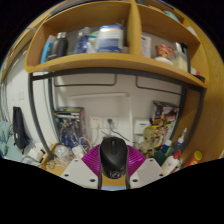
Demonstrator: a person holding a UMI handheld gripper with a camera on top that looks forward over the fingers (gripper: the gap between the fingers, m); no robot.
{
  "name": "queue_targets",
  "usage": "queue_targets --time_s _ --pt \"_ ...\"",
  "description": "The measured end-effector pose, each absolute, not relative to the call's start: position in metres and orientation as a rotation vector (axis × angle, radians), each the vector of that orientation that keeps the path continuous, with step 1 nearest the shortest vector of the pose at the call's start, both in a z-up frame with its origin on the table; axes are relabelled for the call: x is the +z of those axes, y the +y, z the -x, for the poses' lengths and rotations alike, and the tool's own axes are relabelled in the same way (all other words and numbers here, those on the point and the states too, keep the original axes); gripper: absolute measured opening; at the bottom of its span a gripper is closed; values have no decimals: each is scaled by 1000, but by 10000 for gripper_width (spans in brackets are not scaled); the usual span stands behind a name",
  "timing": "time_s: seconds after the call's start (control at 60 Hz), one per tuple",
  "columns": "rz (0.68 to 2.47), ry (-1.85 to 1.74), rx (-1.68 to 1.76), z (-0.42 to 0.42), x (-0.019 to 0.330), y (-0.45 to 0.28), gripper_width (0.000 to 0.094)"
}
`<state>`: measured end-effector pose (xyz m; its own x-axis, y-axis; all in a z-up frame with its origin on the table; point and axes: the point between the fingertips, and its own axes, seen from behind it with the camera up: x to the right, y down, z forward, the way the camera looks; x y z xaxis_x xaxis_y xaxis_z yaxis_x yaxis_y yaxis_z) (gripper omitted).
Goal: Arrange mouse
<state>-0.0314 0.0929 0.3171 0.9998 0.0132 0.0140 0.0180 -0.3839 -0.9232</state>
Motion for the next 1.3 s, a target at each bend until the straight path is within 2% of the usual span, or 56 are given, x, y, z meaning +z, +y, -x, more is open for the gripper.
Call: queue_targets --time_s 0.133,0.417,0.533,0.633,0.783,1.017,1.05,1.117,1.15,1.183,1.3 --pt "2041 33 -26 -29 263 88 317" --pt "2298 77 3 -60 88 49 327" --pt "2373 89 46 -54 40 37 329" --pt "2419 79 61 -50 12 28 330" --pt "2477 54 55 -48 -14 16 370" --pt "2480 56 18 -51 -15 15 471" --pt "2483 50 3 -52 -14 13 520" --pt "2502 34 -34 -55 -11 7 683" --pt "2503 37 -41 -55 -8 5 841" --pt "2497 43 -43 -53 -2 3 896" --pt "2477 76 -54 -54 29 -8 857"
